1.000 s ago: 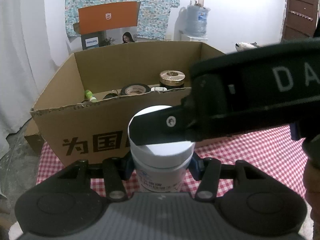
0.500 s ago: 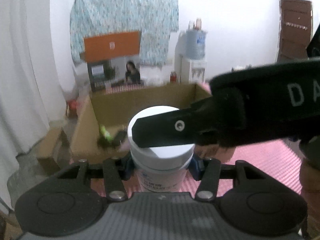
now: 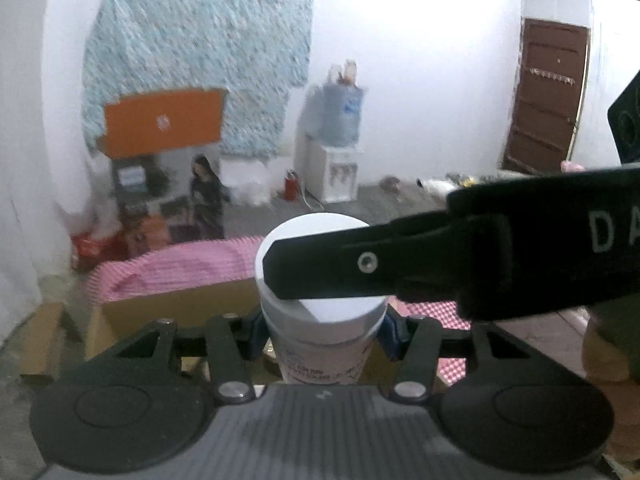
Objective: Organize rigid objects
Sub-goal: 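Carry the white supplement bottle into the box and open the right gripper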
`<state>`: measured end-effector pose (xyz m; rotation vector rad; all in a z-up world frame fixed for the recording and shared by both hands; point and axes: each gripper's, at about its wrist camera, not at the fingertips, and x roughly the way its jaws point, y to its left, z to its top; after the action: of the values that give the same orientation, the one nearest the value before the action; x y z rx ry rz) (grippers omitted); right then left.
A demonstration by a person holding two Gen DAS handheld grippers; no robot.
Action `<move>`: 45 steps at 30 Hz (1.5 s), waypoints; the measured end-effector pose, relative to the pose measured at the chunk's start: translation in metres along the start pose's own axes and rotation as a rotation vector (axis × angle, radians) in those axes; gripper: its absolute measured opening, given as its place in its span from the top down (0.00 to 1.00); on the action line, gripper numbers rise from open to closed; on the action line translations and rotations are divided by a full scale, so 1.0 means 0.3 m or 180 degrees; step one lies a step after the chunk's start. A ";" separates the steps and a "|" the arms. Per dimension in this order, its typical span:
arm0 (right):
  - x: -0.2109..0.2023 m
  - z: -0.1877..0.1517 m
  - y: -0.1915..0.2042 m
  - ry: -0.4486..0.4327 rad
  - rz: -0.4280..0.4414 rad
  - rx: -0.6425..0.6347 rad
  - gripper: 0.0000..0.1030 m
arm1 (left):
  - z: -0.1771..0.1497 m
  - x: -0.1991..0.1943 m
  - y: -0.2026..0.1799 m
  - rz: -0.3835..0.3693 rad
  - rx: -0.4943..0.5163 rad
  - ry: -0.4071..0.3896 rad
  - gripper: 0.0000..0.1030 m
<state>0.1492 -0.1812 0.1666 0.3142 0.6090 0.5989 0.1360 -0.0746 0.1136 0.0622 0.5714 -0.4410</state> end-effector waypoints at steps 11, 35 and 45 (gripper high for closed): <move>0.215 -0.035 -0.347 0.0486 -0.0221 0.0477 0.44 | -0.065 0.355 0.012 -0.0175 -0.0109 0.0728 0.47; 0.326 -0.107 -0.423 0.0728 -0.0383 0.0311 0.42 | -0.087 0.471 0.002 -0.0151 -0.0102 0.1067 0.43; 0.219 -0.096 -0.367 0.0294 -0.0348 0.0235 0.22 | -0.059 0.358 -0.027 -0.0234 -0.0028 0.0652 0.13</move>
<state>0.2222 -0.2248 0.0663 0.3217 0.7338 0.4886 0.2042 -0.1203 0.0418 0.0786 0.7791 -0.5070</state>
